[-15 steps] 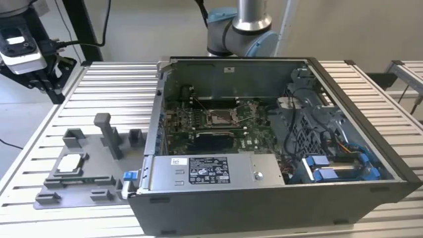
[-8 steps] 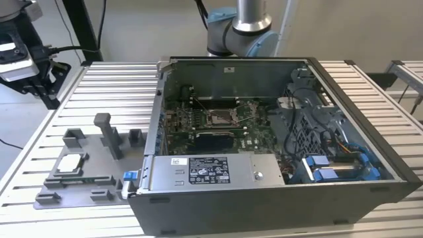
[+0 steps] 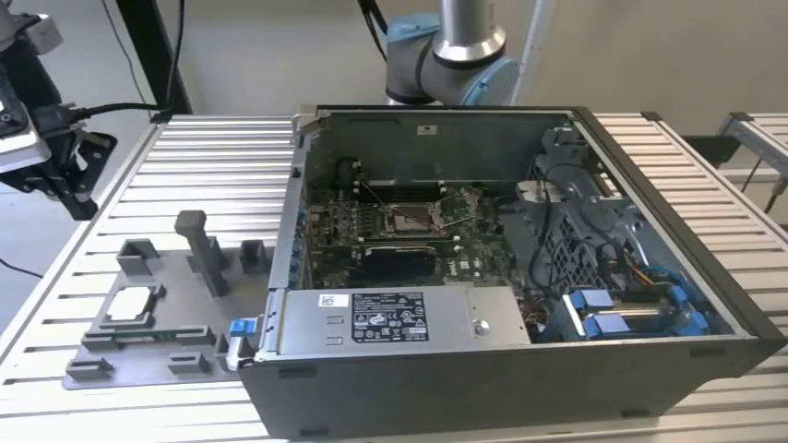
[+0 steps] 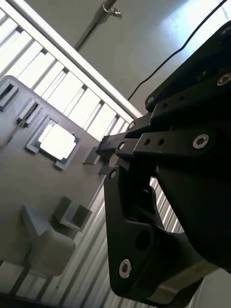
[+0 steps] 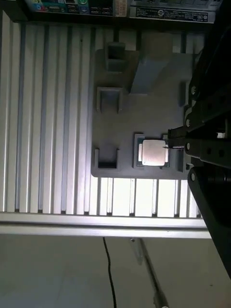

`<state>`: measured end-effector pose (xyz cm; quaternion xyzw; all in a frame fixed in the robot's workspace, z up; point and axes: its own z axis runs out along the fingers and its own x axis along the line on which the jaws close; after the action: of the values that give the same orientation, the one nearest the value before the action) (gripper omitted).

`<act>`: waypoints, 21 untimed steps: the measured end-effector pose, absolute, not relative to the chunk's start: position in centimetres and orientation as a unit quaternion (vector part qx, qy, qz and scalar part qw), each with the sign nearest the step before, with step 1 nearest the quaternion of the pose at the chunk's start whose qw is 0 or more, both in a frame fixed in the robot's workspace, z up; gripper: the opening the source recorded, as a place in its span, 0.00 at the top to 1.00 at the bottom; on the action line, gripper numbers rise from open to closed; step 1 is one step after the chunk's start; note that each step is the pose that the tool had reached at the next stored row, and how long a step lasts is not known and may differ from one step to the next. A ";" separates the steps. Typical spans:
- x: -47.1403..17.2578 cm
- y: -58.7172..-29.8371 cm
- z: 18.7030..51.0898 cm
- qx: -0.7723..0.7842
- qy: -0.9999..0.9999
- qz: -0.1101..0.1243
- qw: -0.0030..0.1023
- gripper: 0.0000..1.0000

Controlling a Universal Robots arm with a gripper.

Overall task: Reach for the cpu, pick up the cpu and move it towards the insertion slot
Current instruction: 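Reach for the cpu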

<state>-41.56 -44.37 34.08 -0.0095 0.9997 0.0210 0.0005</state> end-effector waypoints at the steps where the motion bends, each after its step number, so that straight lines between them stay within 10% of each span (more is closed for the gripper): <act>1: -41.6 -44.4 34.0 -0.010 1.000 0.021 0.000 1.00; 16: -42.2 -44.7 33.3 -0.010 1.000 0.021 0.000 1.00; 17: -42.2 -44.7 33.3 -0.010 1.000 0.021 0.000 0.00; 21: -42.2 -44.7 33.3 -0.010 1.000 0.021 0.001 0.00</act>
<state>-42.22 -44.72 33.32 -0.0096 0.9997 0.0210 0.0005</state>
